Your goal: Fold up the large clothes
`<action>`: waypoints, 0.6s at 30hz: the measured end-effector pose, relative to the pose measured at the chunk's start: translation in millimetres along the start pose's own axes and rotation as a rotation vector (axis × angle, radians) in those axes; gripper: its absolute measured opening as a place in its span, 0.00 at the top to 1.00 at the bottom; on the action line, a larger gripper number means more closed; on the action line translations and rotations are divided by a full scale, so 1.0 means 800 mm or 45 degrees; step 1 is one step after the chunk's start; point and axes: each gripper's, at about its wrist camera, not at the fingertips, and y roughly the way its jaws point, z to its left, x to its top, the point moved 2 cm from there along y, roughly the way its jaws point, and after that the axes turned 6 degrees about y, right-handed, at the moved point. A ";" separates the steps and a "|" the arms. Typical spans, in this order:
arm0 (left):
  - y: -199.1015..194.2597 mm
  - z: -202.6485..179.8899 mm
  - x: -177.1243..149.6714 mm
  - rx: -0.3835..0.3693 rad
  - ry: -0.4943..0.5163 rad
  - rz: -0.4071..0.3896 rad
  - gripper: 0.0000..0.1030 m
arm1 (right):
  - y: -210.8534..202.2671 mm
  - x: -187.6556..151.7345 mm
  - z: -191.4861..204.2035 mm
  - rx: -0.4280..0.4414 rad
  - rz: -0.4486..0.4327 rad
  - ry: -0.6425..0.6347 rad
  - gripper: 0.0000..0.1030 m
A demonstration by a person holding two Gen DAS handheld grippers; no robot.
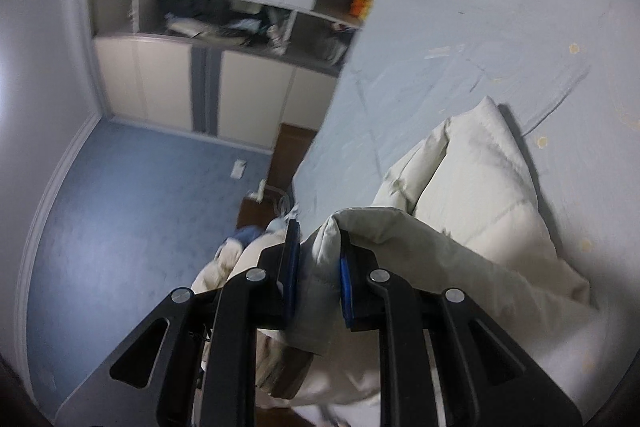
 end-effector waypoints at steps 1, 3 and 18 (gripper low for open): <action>0.013 0.009 0.012 0.013 -0.025 0.006 0.92 | 0.009 0.005 -0.005 -0.015 -0.010 0.022 0.87; 0.038 0.024 0.029 0.035 -0.073 0.022 0.92 | 0.035 0.022 -0.021 -0.066 -0.040 0.086 0.87; 0.187 0.139 0.069 0.220 -0.344 0.143 0.88 | 0.122 0.069 -0.115 -0.315 -0.137 0.257 0.87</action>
